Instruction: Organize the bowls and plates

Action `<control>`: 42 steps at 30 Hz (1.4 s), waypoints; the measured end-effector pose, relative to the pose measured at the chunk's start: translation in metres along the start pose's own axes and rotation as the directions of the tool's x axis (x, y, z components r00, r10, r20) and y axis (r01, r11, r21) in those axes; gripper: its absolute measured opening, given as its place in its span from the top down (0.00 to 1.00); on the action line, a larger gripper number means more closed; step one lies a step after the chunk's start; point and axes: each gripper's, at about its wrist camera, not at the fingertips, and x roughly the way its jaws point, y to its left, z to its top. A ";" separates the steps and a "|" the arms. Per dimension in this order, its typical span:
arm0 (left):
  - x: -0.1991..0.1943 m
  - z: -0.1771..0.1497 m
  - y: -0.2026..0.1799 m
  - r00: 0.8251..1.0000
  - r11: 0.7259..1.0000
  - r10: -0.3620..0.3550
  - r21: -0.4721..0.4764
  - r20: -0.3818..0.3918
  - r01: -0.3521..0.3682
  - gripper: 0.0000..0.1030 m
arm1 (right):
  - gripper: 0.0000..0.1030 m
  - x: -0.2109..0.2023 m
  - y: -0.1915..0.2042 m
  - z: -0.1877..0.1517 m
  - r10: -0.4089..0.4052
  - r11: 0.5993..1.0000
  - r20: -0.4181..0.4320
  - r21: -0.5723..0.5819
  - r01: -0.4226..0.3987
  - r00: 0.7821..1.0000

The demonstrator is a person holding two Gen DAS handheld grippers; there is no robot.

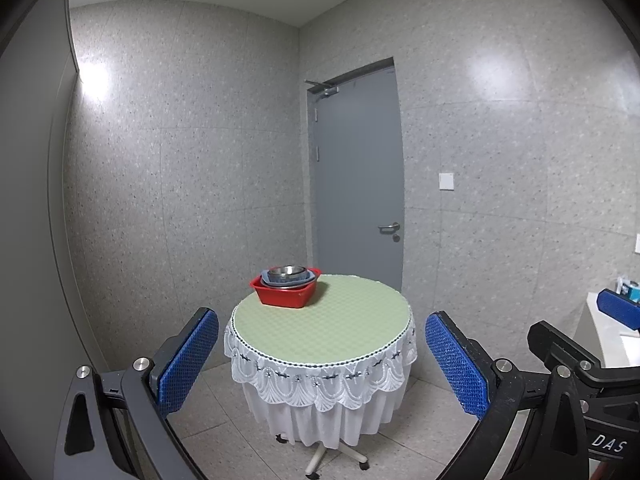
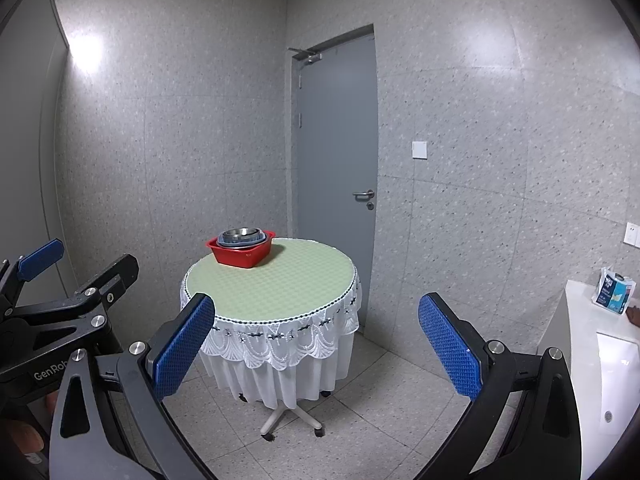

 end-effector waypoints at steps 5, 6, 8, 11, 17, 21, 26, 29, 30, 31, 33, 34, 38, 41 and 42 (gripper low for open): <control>0.004 -0.002 -0.001 1.000 1.000 0.000 -0.002 -0.001 0.000 0.01 | 0.00 0.002 -0.001 0.000 0.002 1.000 -0.003 0.002 -0.002 1.000; 0.005 -0.002 -0.001 1.000 1.000 0.001 -0.002 -0.001 -0.001 0.01 | 0.00 0.003 -0.001 0.000 0.003 1.000 -0.003 0.002 -0.003 1.000; 0.006 -0.003 -0.001 1.000 1.000 -0.001 -0.003 0.001 0.001 0.01 | 0.00 0.004 -0.001 0.001 0.003 1.000 -0.005 0.003 -0.003 1.000; 0.007 -0.004 -0.001 1.000 1.000 -0.002 -0.005 0.000 0.002 0.01 | 0.00 0.005 -0.002 0.001 0.004 1.000 -0.005 0.003 -0.004 1.000; 0.009 -0.005 0.000 1.000 1.000 -0.001 -0.006 0.003 0.001 0.01 | 0.00 0.006 -0.002 0.002 0.005 1.000 -0.006 0.005 -0.005 1.000; 0.011 -0.005 0.001 1.000 1.000 0.001 -0.006 0.003 -0.001 0.01 | 0.00 0.006 -0.001 0.002 0.005 1.000 -0.007 0.005 -0.005 1.000; 0.011 -0.005 0.001 1.000 1.000 0.001 -0.006 0.002 -0.001 0.01 | 0.00 0.007 -0.001 0.002 0.005 1.000 -0.006 0.005 -0.005 1.000; 0.013 -0.004 0.000 1.000 1.000 0.003 -0.007 0.003 -0.003 0.01 | 0.00 0.009 0.000 0.002 0.007 1.000 -0.006 0.004 -0.007 1.000; 0.013 -0.005 0.000 1.000 1.000 0.002 -0.007 0.003 -0.002 0.01 | 0.00 0.010 0.000 0.002 0.007 1.000 -0.006 0.004 -0.007 1.000; 0.013 -0.005 0.000 1.000 1.000 0.003 -0.007 0.003 -0.003 0.01 | 0.00 0.010 0.001 0.002 0.007 1.000 -0.007 0.005 -0.007 1.000; 0.013 -0.005 -0.001 1.000 1.000 0.004 -0.007 0.003 -0.004 0.01 | 0.00 0.011 0.002 0.002 0.007 1.000 -0.007 0.004 -0.007 1.000; 0.012 -0.005 -0.001 1.000 1.000 0.005 -0.007 0.004 -0.005 0.01 | 0.00 0.010 0.002 0.002 0.007 1.000 -0.007 0.005 -0.007 1.000; 0.012 -0.005 -0.001 1.000 1.000 0.007 -0.007 0.005 -0.007 0.01 | 0.00 0.010 0.004 0.002 0.007 1.000 -0.007 0.004 -0.007 1.000; 0.013 -0.006 -0.002 1.000 1.000 0.008 -0.008 0.005 -0.008 0.01 | 0.00 0.012 0.005 0.002 0.009 1.000 -0.007 0.003 -0.009 1.000; 0.013 -0.006 -0.002 1.000 1.000 0.009 -0.007 0.005 -0.009 0.01 | 0.00 0.011 0.005 0.002 0.009 1.000 -0.007 0.003 -0.009 1.000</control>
